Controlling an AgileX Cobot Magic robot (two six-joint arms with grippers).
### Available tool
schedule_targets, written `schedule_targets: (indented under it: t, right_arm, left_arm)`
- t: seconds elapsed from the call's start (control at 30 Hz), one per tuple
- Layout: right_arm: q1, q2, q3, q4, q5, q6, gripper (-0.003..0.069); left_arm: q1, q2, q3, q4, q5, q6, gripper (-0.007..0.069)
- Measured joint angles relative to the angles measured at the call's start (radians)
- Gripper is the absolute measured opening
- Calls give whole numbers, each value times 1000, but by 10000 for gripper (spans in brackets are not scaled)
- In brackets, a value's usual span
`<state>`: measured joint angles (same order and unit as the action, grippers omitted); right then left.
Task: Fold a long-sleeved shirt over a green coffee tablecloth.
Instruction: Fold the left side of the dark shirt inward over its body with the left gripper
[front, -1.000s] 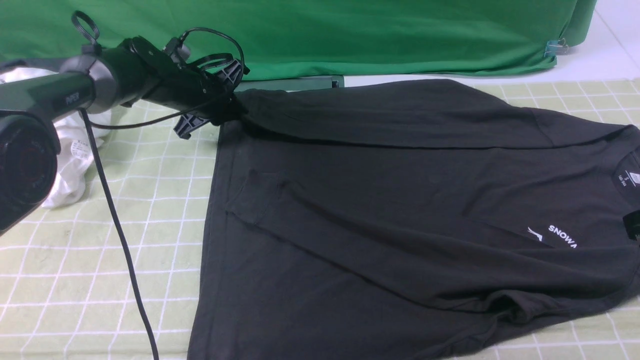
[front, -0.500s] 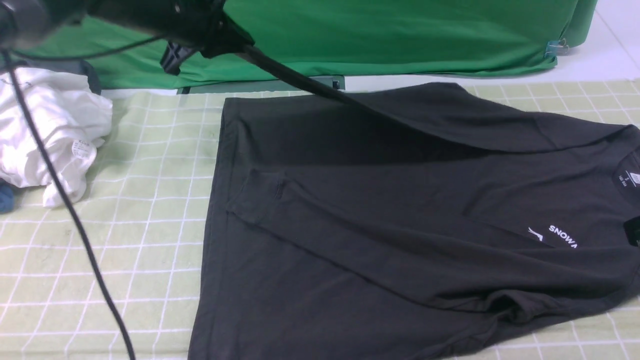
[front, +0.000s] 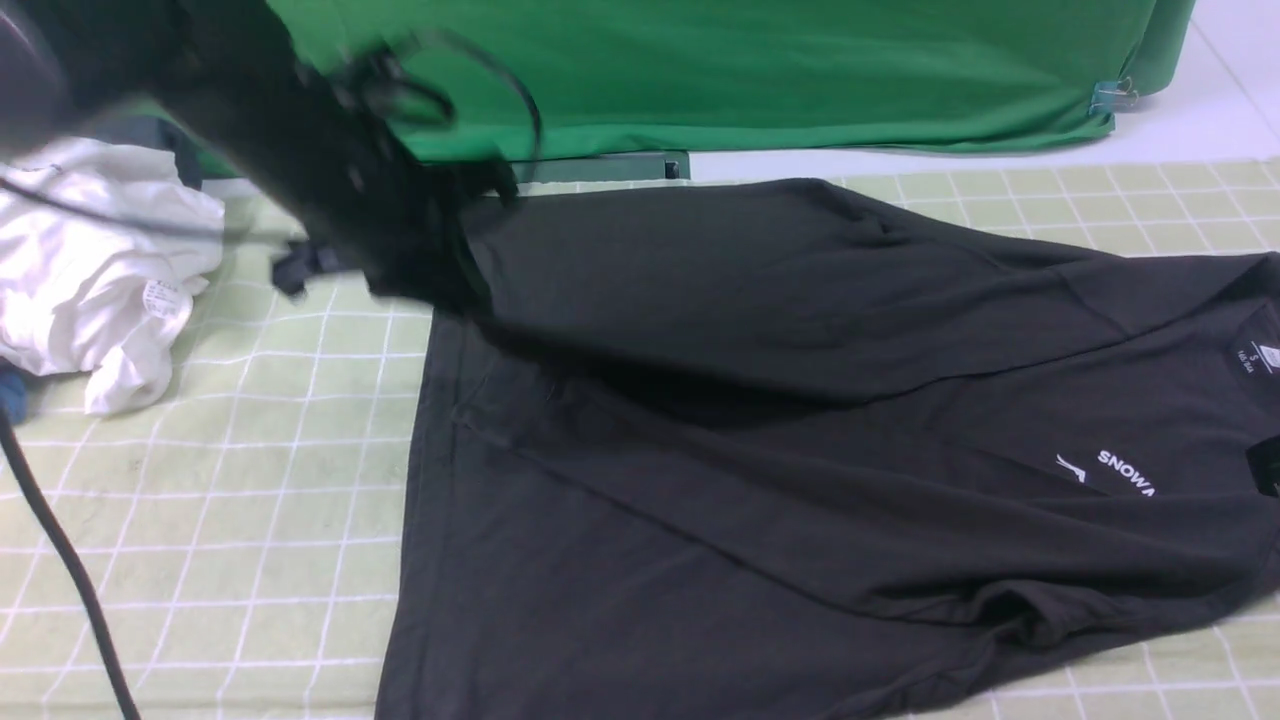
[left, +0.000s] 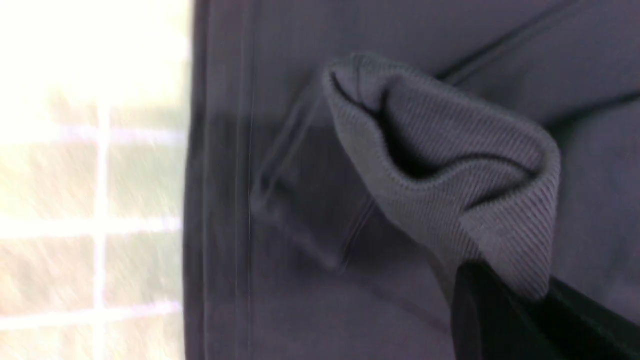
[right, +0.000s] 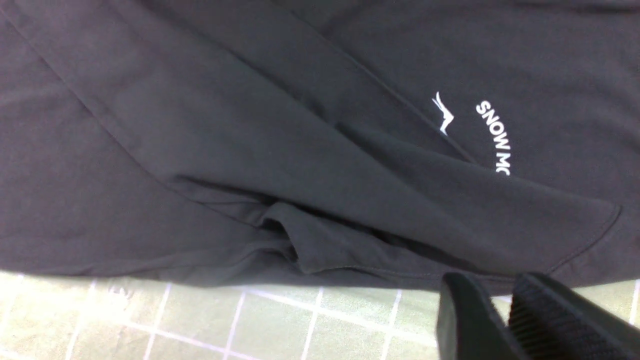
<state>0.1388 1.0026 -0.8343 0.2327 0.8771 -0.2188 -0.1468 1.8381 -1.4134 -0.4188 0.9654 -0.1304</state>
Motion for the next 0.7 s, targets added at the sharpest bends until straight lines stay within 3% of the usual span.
schedule_targets:
  t: [0.4, 0.53, 0.7]
  right_arm:
    - [0, 0, 0, 0, -3, 0, 161]
    - [0, 0, 0, 0, -3, 0, 167]
    - [0, 0, 0, 0, -4, 0, 174]
  left_arm:
    - [-7, 0, 204, 47, -120, 64, 44]
    - [-5, 0, 212, 47, -83, 74, 126]
    - [1, -45, 210, 94, -2, 63, 306]
